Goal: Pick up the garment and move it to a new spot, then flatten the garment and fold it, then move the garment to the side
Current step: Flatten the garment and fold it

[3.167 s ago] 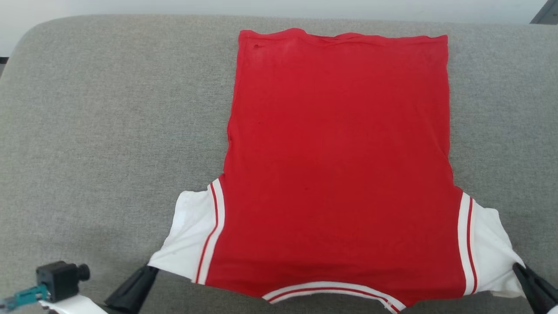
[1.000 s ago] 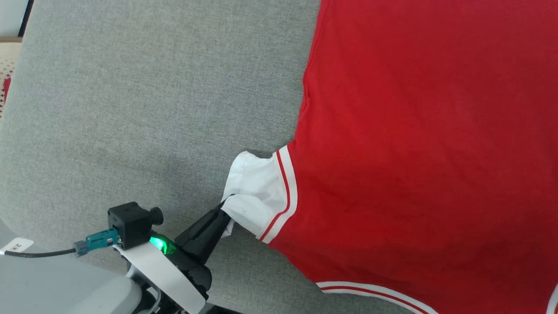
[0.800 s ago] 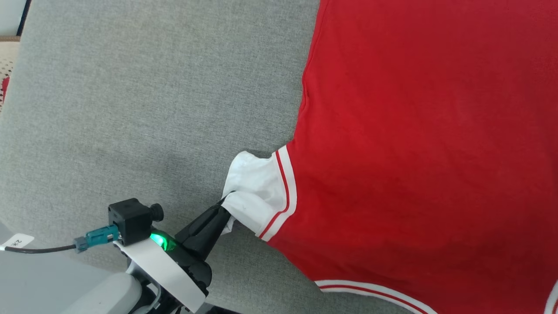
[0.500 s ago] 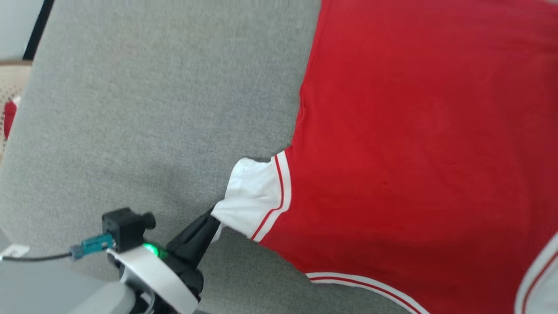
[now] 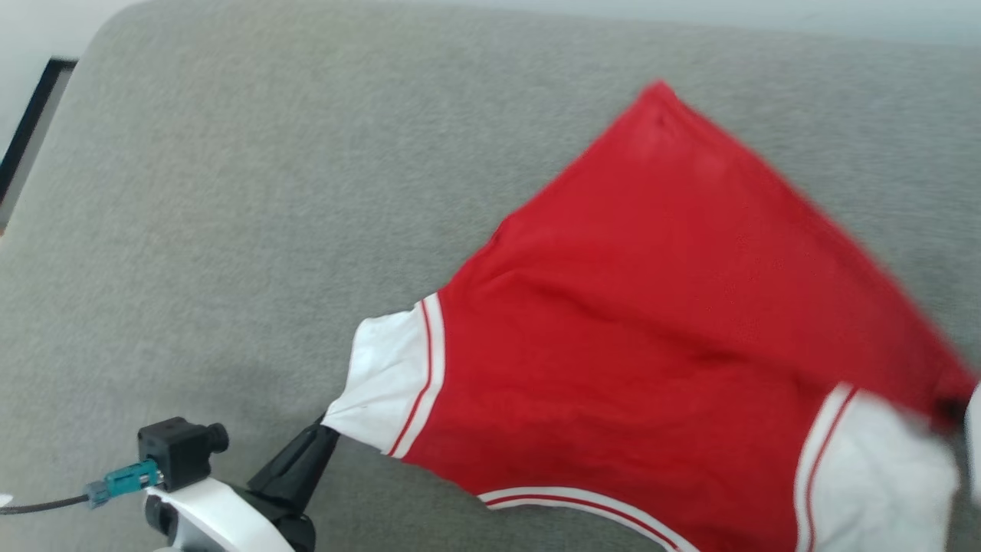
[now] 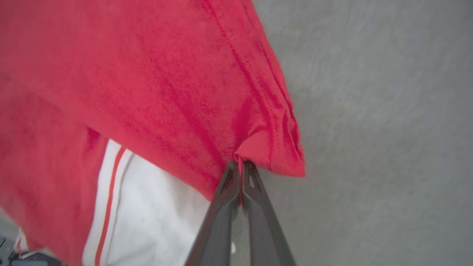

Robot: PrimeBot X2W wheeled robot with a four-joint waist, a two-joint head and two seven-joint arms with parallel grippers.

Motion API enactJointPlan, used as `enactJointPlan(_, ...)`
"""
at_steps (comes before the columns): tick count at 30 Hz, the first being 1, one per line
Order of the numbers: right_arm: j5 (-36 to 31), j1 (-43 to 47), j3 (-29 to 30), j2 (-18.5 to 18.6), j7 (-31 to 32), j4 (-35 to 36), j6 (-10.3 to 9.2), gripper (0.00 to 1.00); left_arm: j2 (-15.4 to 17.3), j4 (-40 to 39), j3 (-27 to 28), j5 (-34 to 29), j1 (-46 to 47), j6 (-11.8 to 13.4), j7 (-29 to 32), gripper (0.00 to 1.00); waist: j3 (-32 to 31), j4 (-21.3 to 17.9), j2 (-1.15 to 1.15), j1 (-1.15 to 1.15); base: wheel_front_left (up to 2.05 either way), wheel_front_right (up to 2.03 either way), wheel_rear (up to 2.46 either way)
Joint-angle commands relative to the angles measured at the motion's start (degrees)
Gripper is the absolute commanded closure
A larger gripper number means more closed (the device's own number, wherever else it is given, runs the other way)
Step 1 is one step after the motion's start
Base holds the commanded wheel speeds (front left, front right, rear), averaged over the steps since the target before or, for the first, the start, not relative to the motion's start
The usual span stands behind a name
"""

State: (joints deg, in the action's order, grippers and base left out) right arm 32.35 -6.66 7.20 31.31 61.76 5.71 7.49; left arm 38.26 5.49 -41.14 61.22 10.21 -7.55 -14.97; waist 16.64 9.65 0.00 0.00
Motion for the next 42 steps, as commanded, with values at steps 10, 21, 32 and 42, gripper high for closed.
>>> enactJointPlan(10, 3.1, 22.3, -4.7, -8.3, 6.9, 14.8, 0.0, 1.0, -0.4, 0.9, 2.5, 0.2, -2.2, 0.1, -0.3, 1.0, -2.4, -3.8, 0.0, 0.0, 0.0, 0.0, 0.0)
enactJointPlan(21, 1.4, 21.0, -7.7, -8.2, 2.3, 16.7, 0.0, 0.0, -0.1, 0.5, 2.8, -0.2, -1.7, 0.1, -0.3, 1.0, -1.7, -5.4, 0.0, 0.0, 0.0, 0.0, 0.0)
enactJointPlan(32, 0.3, 7.0, 5.6, -5.7, 1.1, 22.3, 0.0, 0.0, -1.6, -0.3, 2.1, -0.8, 0.0, 0.1, -0.3, 1.0, 0.6, -3.5, 0.0, 0.0, 0.0, 0.0, 0.0)
enactJointPlan(42, -10.1, -18.7, -5.9, -9.3, -7.6, 0.5, 0.0, 0.0, -3.2, -0.2, -1.2, -0.1, 5.7, 0.1, -0.3, 1.0, 6.3, 0.2, 0.0, 0.0, 0.0, 0.0, 0.0)
